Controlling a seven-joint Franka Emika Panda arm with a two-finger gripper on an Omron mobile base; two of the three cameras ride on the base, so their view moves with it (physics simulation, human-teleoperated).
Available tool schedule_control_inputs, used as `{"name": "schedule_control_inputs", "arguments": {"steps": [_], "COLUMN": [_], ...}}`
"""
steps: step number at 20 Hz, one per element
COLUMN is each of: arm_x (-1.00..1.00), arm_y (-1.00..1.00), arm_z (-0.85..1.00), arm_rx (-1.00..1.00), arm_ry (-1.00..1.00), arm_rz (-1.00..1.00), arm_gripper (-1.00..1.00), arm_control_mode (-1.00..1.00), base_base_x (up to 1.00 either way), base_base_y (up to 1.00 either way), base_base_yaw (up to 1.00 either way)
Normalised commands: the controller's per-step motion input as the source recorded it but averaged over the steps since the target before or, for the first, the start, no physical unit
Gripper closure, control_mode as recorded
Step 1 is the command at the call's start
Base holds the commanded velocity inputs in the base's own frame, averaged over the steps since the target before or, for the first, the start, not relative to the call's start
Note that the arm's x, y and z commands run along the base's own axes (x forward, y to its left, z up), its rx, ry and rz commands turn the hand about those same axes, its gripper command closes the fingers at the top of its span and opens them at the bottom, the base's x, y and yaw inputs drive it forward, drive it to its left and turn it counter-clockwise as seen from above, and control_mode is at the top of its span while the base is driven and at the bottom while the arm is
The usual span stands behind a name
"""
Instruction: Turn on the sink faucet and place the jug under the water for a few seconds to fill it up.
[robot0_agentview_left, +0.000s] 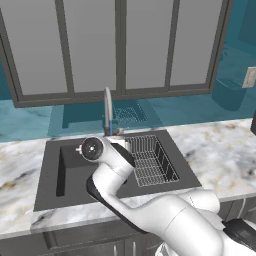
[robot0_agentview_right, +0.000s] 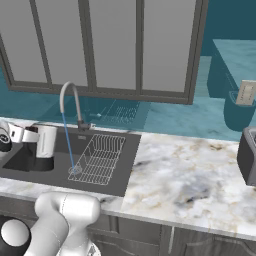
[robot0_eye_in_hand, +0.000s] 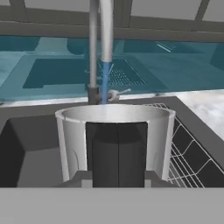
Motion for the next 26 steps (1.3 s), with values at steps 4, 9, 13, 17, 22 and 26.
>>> {"name": "schedule_control_inputs", "arguments": {"steps": [4,9,13,17,22,26], "arm_x": [0.03,0.0,0.0,0.08,0.15,0.18], "arm_y": [0.0,0.0,0.0,0.0,0.0,0.0], "arm_z": [-0.03,-0.05,-0.09,-0.11,-0.11,-0.06], "arm_rx": [-0.04,-0.05,-0.05,-0.03,-0.01,0.0], "arm_ry": [-0.04,-0.08,-0.1,-0.08,-0.05,-0.02], "arm_rz": [0.0,0.0,0.0,0.0,0.0,0.0], "arm_gripper": [1.0,1.0,1.0,1.0,1.0,1.0], "arm_control_mode": [-1.0,-1.0,-1.0,-1.0,-1.0,-1.0], "base_base_x": [0.0,0.0,0.0,0.0,0.0,0.0], "base_base_y": [0.0,0.0,0.0,0.0,0.0,0.0], "base_base_yaw": [0.0,0.0,0.0,0.0,0.0,0.0]}}
